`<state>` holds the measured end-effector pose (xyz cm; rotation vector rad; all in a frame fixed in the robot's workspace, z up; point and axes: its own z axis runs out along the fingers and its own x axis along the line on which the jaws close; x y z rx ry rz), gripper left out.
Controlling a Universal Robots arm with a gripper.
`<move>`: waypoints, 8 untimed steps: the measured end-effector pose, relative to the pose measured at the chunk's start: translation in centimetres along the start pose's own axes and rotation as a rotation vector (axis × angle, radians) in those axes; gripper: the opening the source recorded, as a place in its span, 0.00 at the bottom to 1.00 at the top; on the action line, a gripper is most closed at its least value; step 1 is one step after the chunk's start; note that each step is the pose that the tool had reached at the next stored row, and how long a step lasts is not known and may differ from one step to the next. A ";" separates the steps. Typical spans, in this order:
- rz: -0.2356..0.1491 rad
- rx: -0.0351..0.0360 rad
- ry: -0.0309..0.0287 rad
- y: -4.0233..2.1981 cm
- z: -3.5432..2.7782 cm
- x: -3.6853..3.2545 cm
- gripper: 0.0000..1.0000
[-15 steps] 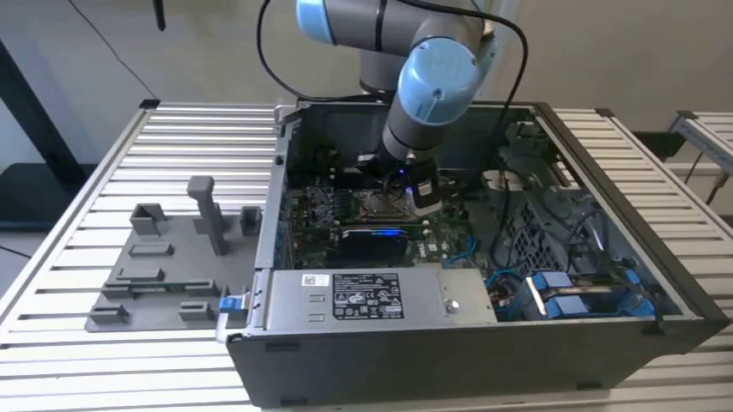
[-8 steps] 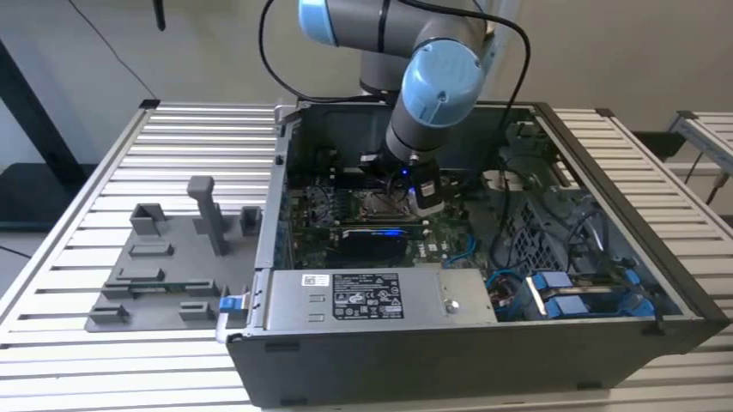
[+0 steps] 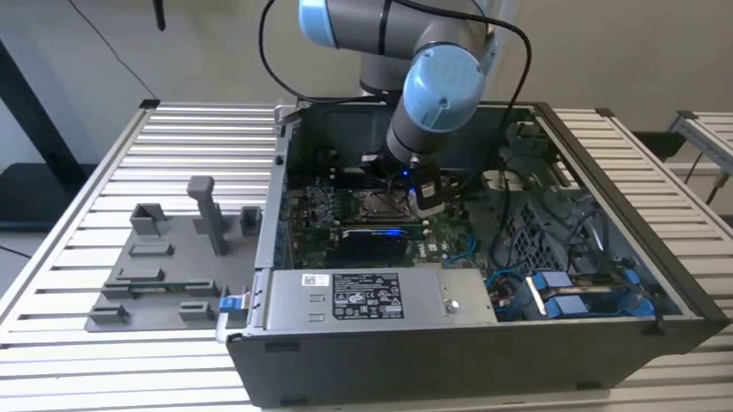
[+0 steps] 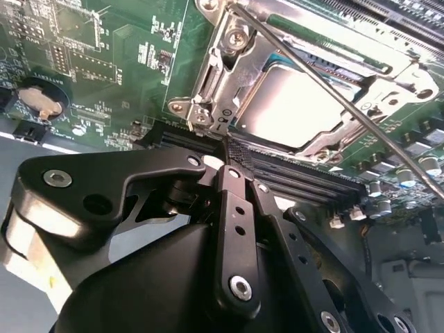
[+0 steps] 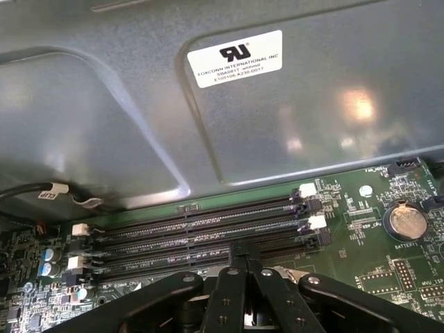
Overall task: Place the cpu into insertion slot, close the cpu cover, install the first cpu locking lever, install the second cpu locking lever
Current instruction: 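Install the first cpu locking lever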
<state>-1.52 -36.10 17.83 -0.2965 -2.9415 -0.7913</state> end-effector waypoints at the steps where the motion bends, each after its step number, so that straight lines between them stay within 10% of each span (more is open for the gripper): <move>1: 0.000 -0.0090 0.0013 0.00 0.07 -0.02 0.11; 8: 0.006 -0.0172 0.0044 0.11 -0.56 0.29 0.11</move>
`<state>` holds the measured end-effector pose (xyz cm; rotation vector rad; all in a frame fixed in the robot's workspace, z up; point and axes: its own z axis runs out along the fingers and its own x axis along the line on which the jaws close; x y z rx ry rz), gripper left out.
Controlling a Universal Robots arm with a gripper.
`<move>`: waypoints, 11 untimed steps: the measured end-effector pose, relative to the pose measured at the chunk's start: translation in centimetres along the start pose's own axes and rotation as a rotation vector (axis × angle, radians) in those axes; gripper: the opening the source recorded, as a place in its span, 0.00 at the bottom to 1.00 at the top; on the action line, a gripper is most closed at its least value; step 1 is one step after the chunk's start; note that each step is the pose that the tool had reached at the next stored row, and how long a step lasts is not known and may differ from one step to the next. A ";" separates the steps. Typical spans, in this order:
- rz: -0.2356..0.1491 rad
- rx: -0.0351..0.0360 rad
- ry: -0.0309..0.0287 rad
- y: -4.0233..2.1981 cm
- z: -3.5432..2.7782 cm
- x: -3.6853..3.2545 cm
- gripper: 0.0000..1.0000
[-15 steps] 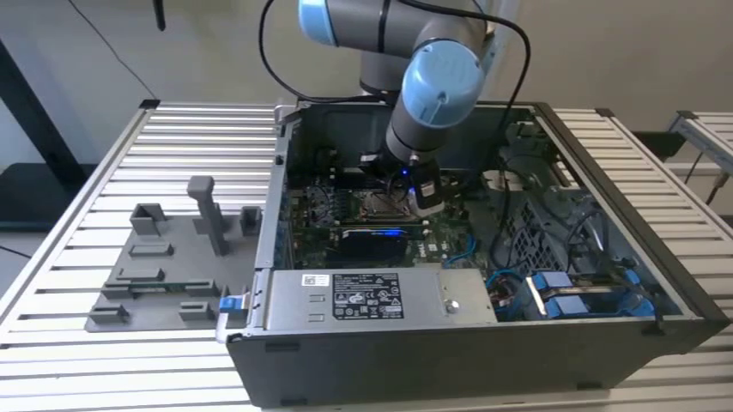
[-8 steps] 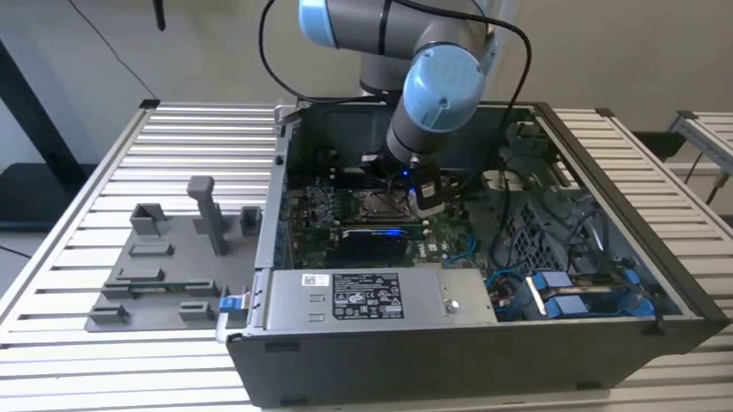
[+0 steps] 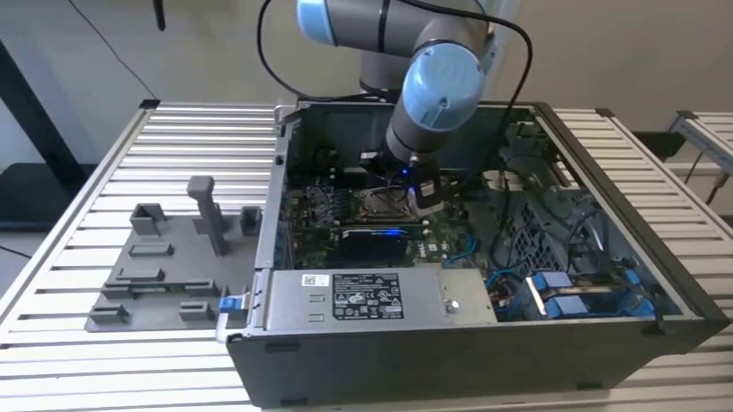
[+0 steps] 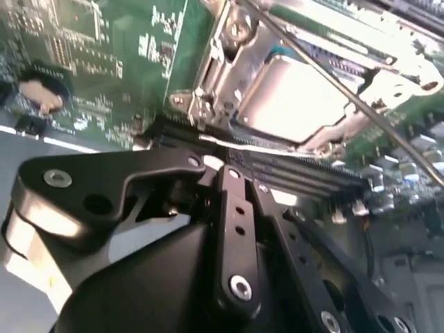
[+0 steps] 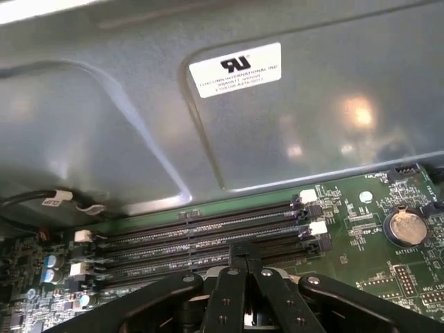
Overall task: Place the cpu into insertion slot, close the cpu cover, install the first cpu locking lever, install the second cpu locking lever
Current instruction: 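Install the first cpu locking lever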
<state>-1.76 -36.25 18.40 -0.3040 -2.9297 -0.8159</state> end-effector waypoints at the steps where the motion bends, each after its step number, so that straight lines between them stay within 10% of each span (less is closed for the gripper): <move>1: 0.001 -0.0041 0.0011 0.03 -0.17 0.16 0.11; 11: 0.002 -0.0121 0.0043 -0.60 -0.62 3.15 0.11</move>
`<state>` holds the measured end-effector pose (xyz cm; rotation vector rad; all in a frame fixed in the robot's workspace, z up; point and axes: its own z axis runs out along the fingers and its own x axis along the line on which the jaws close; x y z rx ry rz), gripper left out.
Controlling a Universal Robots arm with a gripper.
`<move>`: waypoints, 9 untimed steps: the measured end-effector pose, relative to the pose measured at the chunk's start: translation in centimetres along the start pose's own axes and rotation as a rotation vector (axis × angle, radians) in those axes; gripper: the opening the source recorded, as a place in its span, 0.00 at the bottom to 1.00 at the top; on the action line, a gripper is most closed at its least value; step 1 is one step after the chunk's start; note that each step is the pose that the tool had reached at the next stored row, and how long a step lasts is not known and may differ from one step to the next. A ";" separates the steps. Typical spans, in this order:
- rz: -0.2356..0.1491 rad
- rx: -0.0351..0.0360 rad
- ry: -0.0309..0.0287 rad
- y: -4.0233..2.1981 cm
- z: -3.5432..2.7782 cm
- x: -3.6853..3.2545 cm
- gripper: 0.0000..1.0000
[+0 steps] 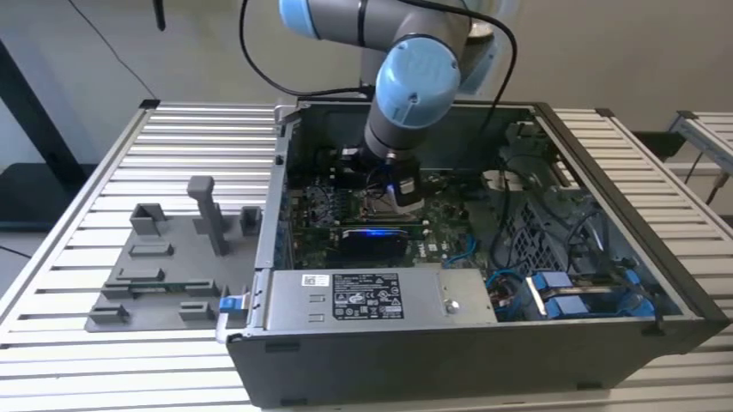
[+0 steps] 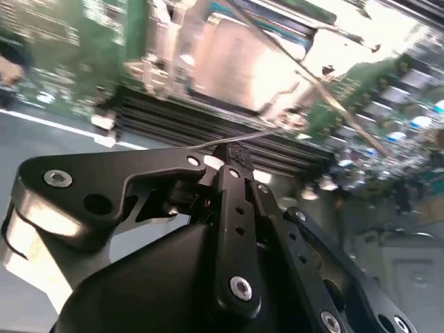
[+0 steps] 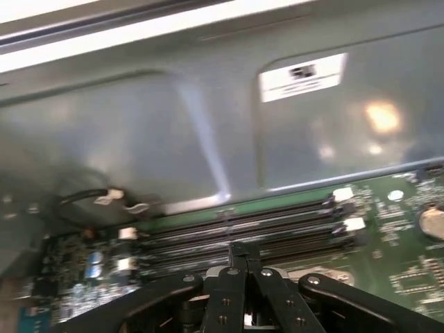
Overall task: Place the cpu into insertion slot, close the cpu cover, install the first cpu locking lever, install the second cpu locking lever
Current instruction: 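Install the first cpu locking lever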
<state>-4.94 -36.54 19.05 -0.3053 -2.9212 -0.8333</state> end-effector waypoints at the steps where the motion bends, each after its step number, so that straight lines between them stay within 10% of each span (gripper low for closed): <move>1: 0.000 -0.0001 0.0000 -0.11 0.00 0.46 0.11; 9: 0.000 -0.0006 -0.0003 -0.78 -0.21 2.37 0.11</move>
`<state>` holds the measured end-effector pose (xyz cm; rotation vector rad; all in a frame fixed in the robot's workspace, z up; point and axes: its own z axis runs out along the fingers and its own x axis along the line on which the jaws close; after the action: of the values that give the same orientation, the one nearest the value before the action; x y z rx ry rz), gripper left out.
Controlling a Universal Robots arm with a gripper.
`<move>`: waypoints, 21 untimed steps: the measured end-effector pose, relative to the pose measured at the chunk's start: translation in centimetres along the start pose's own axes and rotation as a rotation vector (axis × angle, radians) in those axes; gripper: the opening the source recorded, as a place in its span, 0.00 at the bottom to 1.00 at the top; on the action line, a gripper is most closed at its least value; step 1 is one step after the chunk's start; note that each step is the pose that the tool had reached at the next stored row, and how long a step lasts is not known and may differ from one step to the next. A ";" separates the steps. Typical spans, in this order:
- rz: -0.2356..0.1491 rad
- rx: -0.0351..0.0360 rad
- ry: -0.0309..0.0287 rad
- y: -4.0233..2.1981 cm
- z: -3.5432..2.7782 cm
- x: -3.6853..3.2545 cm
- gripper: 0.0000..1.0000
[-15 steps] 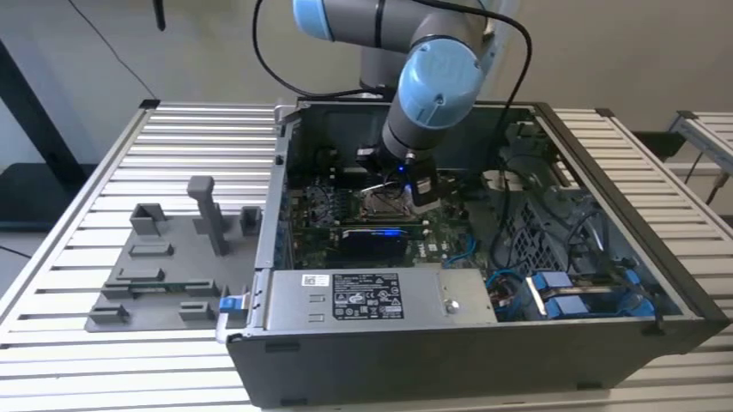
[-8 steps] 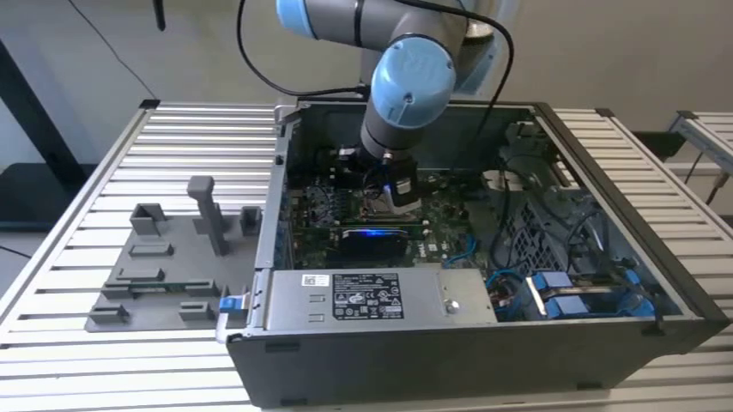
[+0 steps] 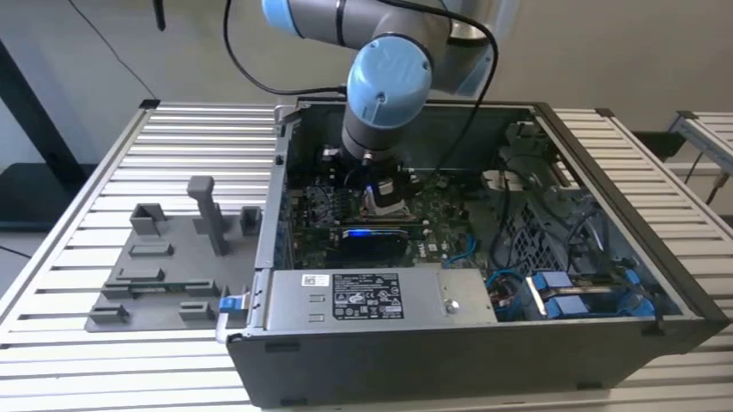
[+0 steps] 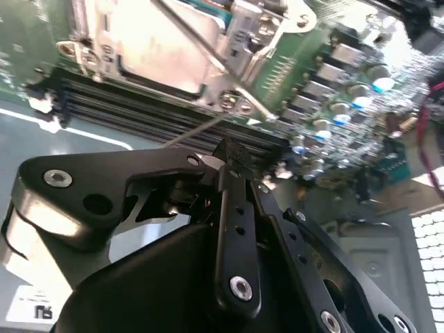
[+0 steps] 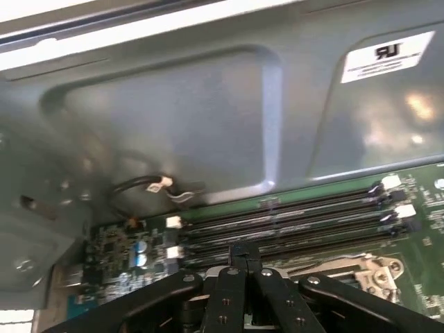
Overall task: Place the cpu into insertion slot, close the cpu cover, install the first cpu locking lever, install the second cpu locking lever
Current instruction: 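Install the first cpu locking lever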
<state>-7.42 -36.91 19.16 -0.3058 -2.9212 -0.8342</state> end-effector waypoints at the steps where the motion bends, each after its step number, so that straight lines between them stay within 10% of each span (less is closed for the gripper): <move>1: 0.001 -0.0003 -0.0007 -0.05 0.01 0.00 0.11; 14: 0.041 -0.0068 -0.0251 -0.17 0.38 -0.57 0.11; 21: 0.054 0.0181 -0.0388 -0.13 0.43 -0.70 0.11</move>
<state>-6.77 -36.91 18.63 -0.4020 -2.9399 -0.8028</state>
